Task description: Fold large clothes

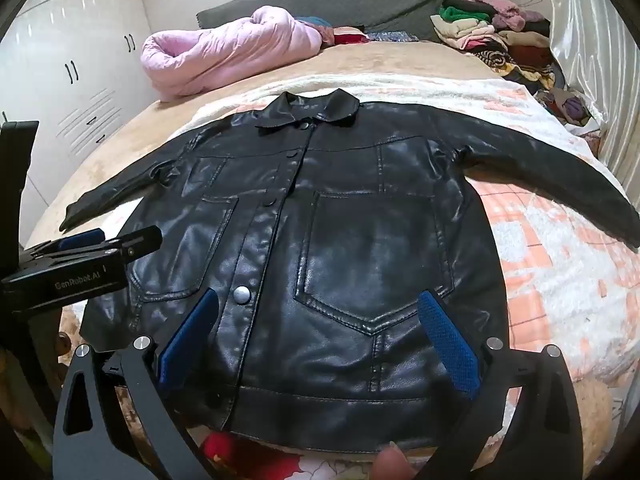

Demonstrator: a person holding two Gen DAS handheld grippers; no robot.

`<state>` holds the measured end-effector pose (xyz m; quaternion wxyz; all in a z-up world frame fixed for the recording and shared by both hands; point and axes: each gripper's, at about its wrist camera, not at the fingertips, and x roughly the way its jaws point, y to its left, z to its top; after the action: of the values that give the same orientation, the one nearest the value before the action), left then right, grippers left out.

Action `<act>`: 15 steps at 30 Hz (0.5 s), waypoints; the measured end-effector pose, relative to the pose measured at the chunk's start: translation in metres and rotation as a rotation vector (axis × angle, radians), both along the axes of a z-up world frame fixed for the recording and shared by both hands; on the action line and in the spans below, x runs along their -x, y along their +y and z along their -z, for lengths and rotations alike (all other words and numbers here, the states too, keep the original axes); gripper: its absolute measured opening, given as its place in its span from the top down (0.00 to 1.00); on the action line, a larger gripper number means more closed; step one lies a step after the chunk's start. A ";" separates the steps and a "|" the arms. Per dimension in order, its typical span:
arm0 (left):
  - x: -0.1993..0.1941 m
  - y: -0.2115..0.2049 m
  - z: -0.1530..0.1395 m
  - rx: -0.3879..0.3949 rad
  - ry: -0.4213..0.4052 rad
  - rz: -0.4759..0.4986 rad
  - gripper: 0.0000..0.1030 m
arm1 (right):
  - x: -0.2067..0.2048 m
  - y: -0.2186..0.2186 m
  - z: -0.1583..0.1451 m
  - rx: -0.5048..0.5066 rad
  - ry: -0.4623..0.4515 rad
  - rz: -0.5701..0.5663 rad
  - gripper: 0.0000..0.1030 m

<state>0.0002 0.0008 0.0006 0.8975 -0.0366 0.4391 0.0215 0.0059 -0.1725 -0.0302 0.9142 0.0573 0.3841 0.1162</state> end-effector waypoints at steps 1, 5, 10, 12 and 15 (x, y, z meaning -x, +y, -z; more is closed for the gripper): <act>0.000 0.000 0.000 0.000 -0.003 -0.002 0.09 | 0.000 0.000 0.000 -0.002 -0.001 -0.007 0.04; 0.000 0.002 0.000 0.007 -0.012 0.005 0.09 | 0.000 -0.001 -0.002 -0.003 0.000 -0.006 0.04; -0.002 0.002 -0.002 0.008 -0.012 0.002 0.09 | 0.000 0.000 -0.003 0.007 -0.001 0.010 0.04; -0.001 0.002 -0.002 0.008 -0.013 0.001 0.09 | 0.001 0.000 -0.002 0.010 -0.005 0.013 0.04; 0.000 0.001 -0.002 0.008 -0.015 0.003 0.09 | 0.003 0.002 -0.003 0.025 -0.011 0.013 0.04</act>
<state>0.0007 0.0019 0.0029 0.9007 -0.0395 0.4323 0.0181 0.0032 -0.1709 -0.0268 0.9176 0.0476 0.3802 0.1058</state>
